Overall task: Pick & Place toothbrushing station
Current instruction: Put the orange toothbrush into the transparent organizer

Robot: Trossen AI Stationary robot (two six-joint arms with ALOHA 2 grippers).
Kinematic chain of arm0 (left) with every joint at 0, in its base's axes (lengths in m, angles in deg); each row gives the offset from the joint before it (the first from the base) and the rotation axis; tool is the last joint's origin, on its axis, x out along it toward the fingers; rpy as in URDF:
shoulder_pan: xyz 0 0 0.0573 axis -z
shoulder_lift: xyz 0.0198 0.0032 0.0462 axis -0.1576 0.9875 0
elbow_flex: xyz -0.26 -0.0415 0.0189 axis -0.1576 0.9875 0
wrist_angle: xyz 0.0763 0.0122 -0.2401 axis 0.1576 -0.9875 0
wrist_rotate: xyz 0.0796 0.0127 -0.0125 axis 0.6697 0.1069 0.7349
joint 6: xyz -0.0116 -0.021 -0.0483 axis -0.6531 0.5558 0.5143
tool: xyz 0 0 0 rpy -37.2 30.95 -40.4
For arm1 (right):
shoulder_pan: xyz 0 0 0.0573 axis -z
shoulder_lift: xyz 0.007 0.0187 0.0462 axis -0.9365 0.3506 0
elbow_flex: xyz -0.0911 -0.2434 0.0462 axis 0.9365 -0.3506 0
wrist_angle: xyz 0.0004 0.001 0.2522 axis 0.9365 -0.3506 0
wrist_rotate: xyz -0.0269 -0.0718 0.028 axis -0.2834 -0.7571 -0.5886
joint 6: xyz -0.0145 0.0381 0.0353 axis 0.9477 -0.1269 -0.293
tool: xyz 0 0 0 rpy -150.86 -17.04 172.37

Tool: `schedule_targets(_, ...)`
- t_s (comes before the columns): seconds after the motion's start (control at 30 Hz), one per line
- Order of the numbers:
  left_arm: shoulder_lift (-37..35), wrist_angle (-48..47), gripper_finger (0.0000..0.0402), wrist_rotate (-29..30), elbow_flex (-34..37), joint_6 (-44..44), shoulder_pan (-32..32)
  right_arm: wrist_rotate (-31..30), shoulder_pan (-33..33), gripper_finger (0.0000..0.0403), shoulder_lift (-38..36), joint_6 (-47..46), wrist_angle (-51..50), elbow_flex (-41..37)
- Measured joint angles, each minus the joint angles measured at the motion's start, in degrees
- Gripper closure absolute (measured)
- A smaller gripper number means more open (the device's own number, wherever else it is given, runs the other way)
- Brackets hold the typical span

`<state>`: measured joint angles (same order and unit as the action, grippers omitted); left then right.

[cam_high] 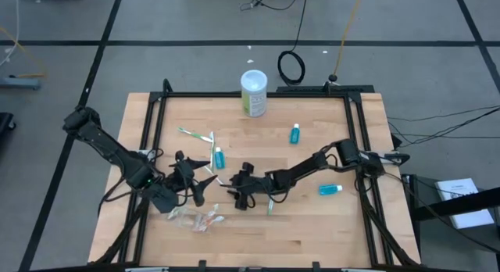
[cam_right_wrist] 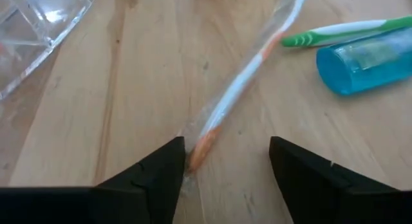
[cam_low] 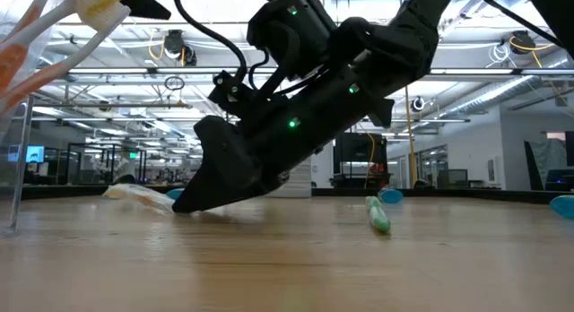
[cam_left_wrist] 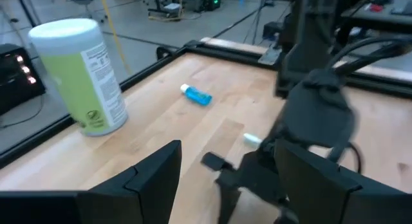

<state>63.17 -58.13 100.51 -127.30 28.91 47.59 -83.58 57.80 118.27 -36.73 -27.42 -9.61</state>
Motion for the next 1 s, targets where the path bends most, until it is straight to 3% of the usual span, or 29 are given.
schedule_targets(0.67,0.0,-1.6,0.0144,-1.7,0.0,2.7,-1.3,-3.2,-2.7,0.0206,-4.0,2.1,-1.5,-0.3)
schedule_targets(0.8,0.0,-1.5,0.0144,-1.6,0.0,2.7,-1.3,-4.4,-2.8,0.0206,-4.9,3.8,3.7,0.2)
schedule_targets(1.0,0.0,-1.3,0.0144,-1.5,0.0,2.8,-1.3,-4.7,-2.5,0.0206,-3.4,4.7,3.7,0.0)
